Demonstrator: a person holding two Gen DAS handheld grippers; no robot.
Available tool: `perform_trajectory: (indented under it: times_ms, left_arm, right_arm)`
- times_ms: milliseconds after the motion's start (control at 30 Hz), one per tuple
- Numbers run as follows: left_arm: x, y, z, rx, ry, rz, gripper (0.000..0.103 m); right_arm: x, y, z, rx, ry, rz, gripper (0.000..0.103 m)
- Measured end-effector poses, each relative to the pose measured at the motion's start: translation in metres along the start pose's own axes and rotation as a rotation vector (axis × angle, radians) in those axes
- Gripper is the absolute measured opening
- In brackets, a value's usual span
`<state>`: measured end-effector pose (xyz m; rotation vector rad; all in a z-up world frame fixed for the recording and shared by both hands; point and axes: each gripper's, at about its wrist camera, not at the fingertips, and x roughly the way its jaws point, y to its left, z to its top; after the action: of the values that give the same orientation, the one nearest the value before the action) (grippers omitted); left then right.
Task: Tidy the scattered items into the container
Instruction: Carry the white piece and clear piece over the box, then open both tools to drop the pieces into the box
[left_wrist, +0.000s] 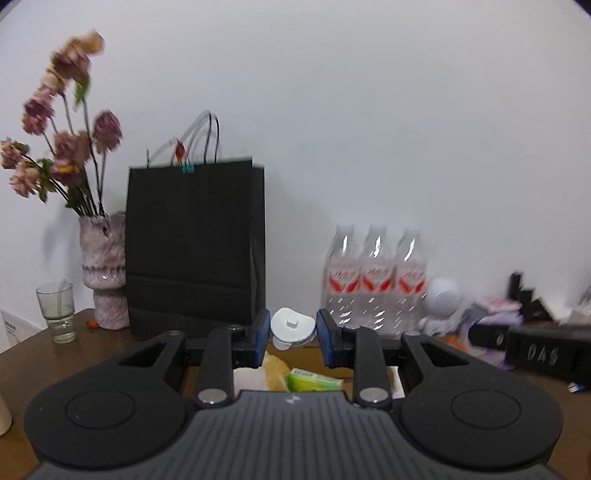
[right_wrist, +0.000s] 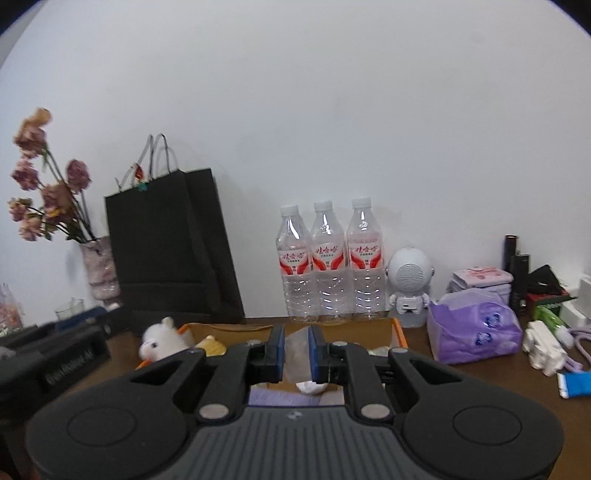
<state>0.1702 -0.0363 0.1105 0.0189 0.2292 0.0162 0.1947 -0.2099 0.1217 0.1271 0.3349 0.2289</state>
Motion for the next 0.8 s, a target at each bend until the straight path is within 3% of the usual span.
perform_trajectory:
  times_ms: [133, 267, 433, 567, 667, 800]
  left_arm:
    - [0.044, -0.001, -0.002, 0.010, 0.155, -0.027, 0.029]
    - [0.082, -0.006, 0.004, 0.041, 0.330, -0.058, 0.029]
    - [0.134, 0.001, 0.004, -0.003, 0.606, -0.137, 0.028]
    - [0.165, 0.000, -0.001, 0.013, 0.737, -0.130, 0.028]
    - [0.182, -0.004, -0.009, 0.039, 0.838, -0.172, 0.028]
    - [0.194, -0.007, -0.016, 0.073, 0.899, -0.153, 0.029]
  right_arm:
    - [0.039, -0.002, 0.006, 0.002, 0.068, 0.000, 0.012]
    - [0.091, -0.004, 0.015, 0.027, 0.263, 0.018, 0.013]
    - [0.160, -0.017, 0.025, 0.125, 0.520, 0.018, 0.013]
    - [0.198, -0.018, 0.023, 0.181, 0.647, 0.005, 0.013]
    - [0.219, -0.010, 0.015, 0.180, 0.734, 0.000, 0.015]
    - [0.240, 0.002, 0.007, 0.153, 0.794, -0.028, 0.016]
